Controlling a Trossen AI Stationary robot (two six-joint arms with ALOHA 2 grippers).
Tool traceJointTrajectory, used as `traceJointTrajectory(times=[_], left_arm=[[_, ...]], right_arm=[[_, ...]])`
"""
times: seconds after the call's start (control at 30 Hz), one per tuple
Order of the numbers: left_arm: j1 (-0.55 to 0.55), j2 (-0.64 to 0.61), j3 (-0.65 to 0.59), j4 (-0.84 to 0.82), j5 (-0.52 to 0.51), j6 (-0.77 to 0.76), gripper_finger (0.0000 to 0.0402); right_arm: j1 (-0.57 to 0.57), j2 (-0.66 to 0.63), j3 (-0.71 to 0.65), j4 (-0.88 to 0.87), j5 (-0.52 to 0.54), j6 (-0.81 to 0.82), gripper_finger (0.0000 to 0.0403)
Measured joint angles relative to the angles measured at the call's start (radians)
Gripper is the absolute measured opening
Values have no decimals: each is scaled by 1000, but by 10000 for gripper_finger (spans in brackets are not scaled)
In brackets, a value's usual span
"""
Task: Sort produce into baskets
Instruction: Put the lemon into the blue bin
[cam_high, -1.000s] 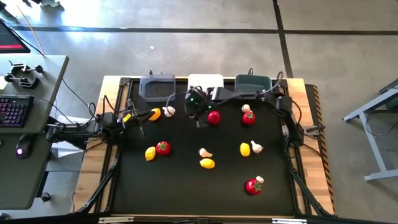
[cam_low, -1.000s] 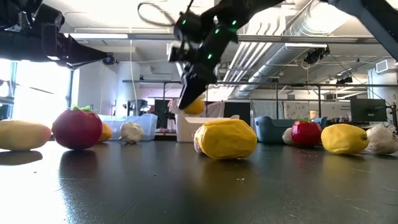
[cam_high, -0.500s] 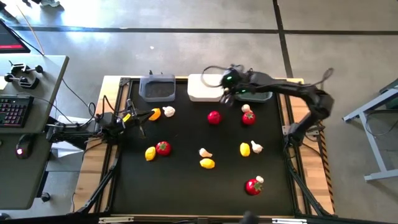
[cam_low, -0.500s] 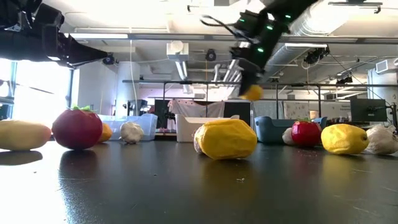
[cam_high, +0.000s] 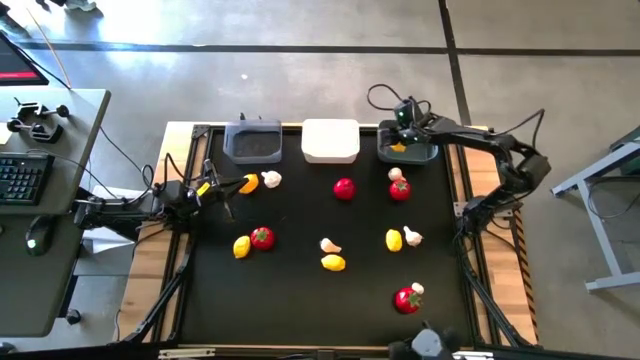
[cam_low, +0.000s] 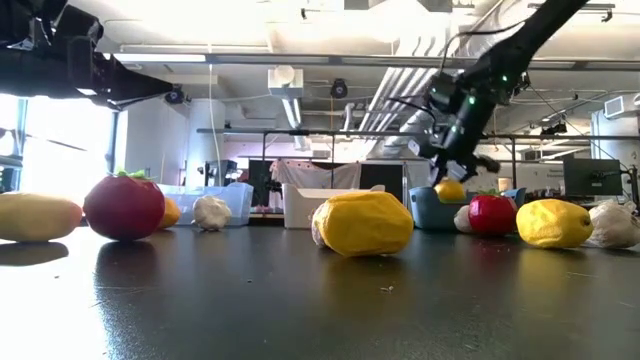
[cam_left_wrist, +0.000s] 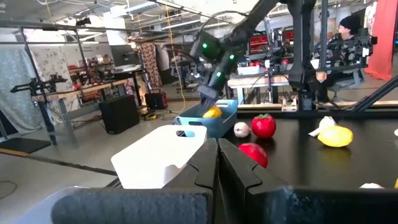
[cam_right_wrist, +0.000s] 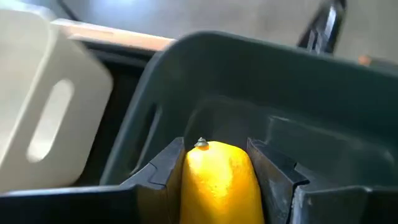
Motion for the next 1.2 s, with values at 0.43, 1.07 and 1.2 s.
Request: traceJointTrajectory(times=[0.43, 1.07, 1.2], left_arm=[[0, 0, 0, -1, 15, 1, 0], [0, 0, 0, -25, 29, -2, 0], [0, 0, 0, -26, 28, -2, 0]], right_arm=[[-16, 27, -78, 173, 34, 119, 136], [-14, 101, -77, 178, 34, 118, 210], [-14, 101, -77, 179, 33, 111, 238]])
